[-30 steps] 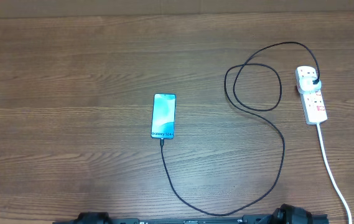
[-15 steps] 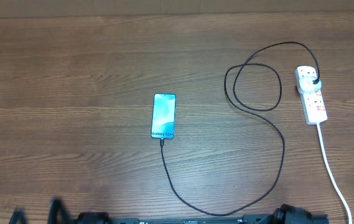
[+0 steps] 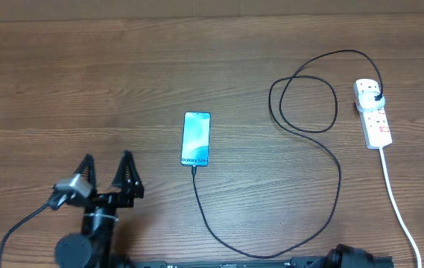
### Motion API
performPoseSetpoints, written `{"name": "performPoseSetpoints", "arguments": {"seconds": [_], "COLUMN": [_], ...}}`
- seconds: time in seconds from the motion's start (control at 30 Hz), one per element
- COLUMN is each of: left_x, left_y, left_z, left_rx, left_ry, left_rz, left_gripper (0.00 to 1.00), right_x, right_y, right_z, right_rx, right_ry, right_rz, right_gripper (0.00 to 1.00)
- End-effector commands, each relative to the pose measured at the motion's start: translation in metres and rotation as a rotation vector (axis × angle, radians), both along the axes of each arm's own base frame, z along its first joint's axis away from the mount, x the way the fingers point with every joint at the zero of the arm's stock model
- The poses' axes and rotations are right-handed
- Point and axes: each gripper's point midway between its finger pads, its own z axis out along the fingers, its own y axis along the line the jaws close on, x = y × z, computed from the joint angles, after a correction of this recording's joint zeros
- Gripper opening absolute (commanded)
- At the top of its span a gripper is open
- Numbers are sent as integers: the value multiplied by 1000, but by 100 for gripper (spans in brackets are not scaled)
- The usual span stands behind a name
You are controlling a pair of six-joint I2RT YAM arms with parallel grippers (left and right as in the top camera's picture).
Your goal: Plug charger to phone and switch on socket
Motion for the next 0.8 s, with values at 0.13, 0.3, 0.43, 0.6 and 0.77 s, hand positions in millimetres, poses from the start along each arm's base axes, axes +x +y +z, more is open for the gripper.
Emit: {"name": "performPoseSetpoints", "arguments": {"seconds": [0.13,0.3,0.43,0.6,0.77], "left_x": [17,21,21,21,21], "left_y": [-3,-1,-1,0,1], "left_z": [-44,-66,-68,-85,-89], "left_rx": [62,66,99,99,99], "left_ry": [-10,26,31,103,118], "left_rz": [-15,-5,-3,0,3], "left_gripper": [99,100,100,99,99], "right_x": [-7,-7,-8,-2,4], "right_y": [-1,0,10,13,11], "right_z": [-1,-1,-4,-7,-10], "right_rx": [0,14,-26,-14,-7], "right_ry": [-17,-22,-16,-5,-4], "right_rz": [-5,21,58,109,117], "right_gripper": [15,15,15,24,41]}}
